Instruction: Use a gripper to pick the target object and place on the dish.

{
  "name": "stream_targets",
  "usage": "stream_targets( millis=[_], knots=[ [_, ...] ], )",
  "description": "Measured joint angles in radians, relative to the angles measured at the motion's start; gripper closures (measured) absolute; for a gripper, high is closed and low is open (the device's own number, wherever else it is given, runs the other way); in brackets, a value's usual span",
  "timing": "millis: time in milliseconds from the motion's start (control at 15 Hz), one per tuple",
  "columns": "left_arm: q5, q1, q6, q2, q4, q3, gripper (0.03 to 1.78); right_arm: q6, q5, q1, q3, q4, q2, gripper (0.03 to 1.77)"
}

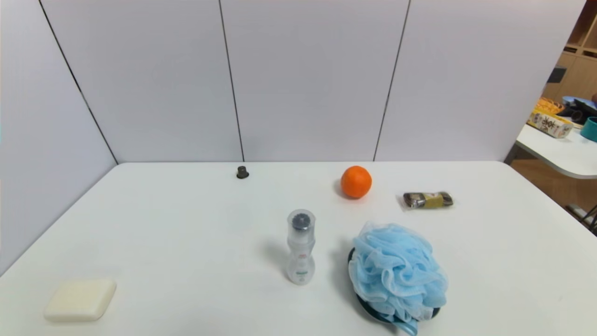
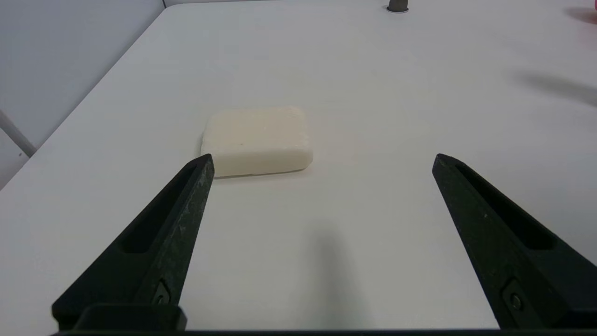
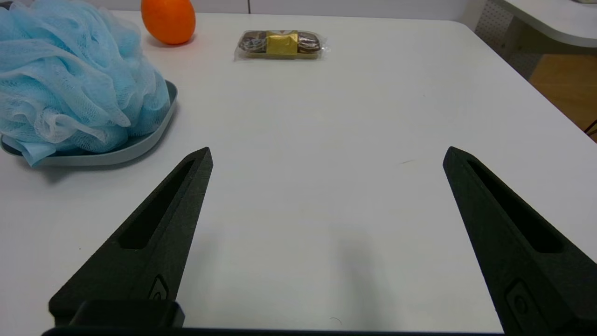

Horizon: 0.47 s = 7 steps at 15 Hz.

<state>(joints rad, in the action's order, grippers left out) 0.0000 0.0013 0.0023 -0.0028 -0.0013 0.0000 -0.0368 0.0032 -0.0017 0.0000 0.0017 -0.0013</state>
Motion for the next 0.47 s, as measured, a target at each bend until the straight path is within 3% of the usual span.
stream_targets(
  millis=[467],
  knots=[
    [0.000,0.000,0.000,0.000,0.000,0.000,0.12,-0.014,0.007,0.000,0.000,-0.001,0.000,0.09]
  ],
)
